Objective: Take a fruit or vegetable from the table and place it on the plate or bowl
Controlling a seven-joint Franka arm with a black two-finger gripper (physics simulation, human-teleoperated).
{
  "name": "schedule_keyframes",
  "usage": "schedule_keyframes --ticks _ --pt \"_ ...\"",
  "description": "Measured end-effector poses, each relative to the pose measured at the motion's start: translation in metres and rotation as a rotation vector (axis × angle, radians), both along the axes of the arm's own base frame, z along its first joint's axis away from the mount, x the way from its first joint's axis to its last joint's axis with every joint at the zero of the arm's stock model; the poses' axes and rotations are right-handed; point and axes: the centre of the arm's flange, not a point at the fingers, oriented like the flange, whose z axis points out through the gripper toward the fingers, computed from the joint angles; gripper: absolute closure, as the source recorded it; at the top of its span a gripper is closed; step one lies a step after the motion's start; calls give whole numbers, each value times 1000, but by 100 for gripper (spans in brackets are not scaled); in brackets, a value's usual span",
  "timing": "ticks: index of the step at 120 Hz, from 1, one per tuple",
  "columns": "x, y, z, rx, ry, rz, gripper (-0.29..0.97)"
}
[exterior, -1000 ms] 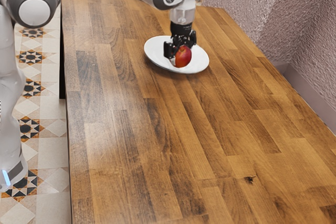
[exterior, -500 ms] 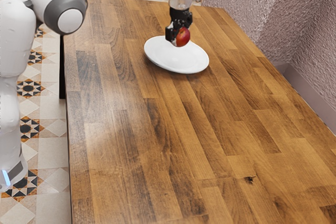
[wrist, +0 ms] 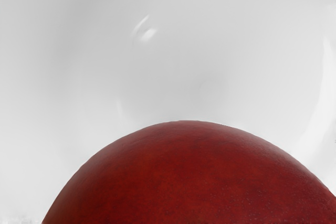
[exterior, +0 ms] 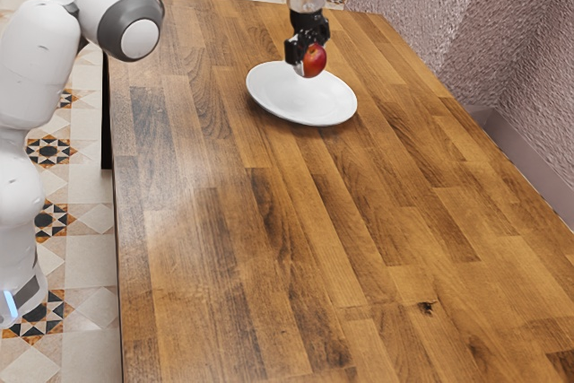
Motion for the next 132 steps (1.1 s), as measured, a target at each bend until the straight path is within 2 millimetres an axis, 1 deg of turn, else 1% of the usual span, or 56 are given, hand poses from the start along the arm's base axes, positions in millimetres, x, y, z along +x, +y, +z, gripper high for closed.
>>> schedule_keyframes --ticks 10,24,26,30,33,36,41,49,58,61,65,69,74,77,79,83,88,90,95,102,106,110,113,117,119,122,127,132 --pt "1 -2 5 -1 -19 -5 13" --pt "-2 -1 11 1 -39 -7 8" --pt "-2 0 10 0 -38 -6 7" --pt "-7 6 -2 -19 -24 7 6" --pt "-9 10 -5 -29 -24 15 5" --pt "-9 9 -6 -34 -26 14 5" --pt "-10 14 -15 -51 -21 23 3" --pt "-11 13 -14 -62 -31 22 2" --pt "-10 8 -7 -63 -46 11 1" --pt "-8 -6 7 -51 -62 -12 1" --pt "-2 -33 28 -20 -79 -58 1" --pt "4 -73 55 24 -98 -121 1" --pt "8 -124 84 68 -120 -189 0" --pt "6 -149 102 84 -136 -213 0" --pt "4 -161 111 92 -146 -221 0" --pt "0 -181 126 106 -153 -231 0" --pt "-6 -218 142 122 -149 -254 0" --pt "-10 -234 150 128 -145 -264 0" --pt "-26 -276 174 150 -139 -296 0" --pt "-58 -334 204 180 -123 -348 0" --pt "-71 -367 209 189 -101 -381 0" --pt "-80 -398 205 196 -68 -412 0" --pt "-86 -416 201 200 -42 -427 0" --pt "-92 -430 196 206 -13 -430 0" --pt "-94 -433 194 211 0 -423 0" --pt "-95 -431 192 218 17 -402 0" --pt "-94 -414 189 227 46 -341 0" --pt "-90 -384 185 231 75 -257 0"
